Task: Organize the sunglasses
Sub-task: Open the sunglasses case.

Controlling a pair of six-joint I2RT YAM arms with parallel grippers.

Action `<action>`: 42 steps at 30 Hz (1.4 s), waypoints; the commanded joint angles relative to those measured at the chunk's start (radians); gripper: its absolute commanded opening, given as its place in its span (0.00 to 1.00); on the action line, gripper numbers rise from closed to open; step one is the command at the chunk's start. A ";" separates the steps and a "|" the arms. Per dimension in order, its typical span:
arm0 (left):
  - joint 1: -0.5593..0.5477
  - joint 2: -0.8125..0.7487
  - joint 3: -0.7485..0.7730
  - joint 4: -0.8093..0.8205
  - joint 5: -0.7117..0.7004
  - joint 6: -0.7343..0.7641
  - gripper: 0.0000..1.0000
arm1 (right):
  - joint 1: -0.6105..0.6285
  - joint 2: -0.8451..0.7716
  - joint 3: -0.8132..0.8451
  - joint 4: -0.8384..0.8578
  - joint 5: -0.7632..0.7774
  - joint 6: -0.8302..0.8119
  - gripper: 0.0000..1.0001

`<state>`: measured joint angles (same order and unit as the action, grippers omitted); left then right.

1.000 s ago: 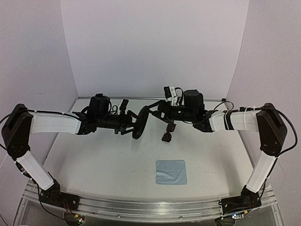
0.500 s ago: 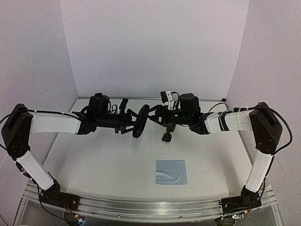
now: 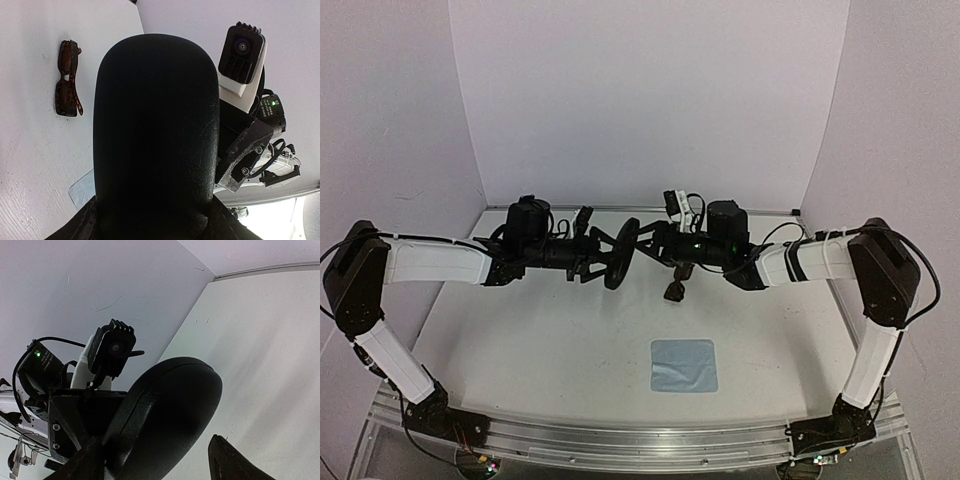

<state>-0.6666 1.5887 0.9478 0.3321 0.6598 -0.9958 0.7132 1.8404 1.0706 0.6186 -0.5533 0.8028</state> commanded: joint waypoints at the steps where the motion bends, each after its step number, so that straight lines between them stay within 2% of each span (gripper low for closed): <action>1: 0.007 -0.064 0.029 0.147 0.027 -0.007 0.36 | 0.002 -0.005 -0.029 -0.025 -0.002 -0.022 0.71; 14: 0.018 -0.092 0.001 0.155 0.012 -0.010 0.35 | -0.001 -0.017 -0.043 -0.049 0.014 -0.034 0.71; 42: 0.038 -0.146 -0.033 0.163 0.006 -0.005 0.35 | -0.006 0.008 0.009 -0.234 0.108 -0.108 0.69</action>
<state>-0.6361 1.5467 0.8852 0.3309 0.6308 -1.0035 0.7116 1.8400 1.0649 0.5098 -0.4988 0.7364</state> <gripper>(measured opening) 0.632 0.691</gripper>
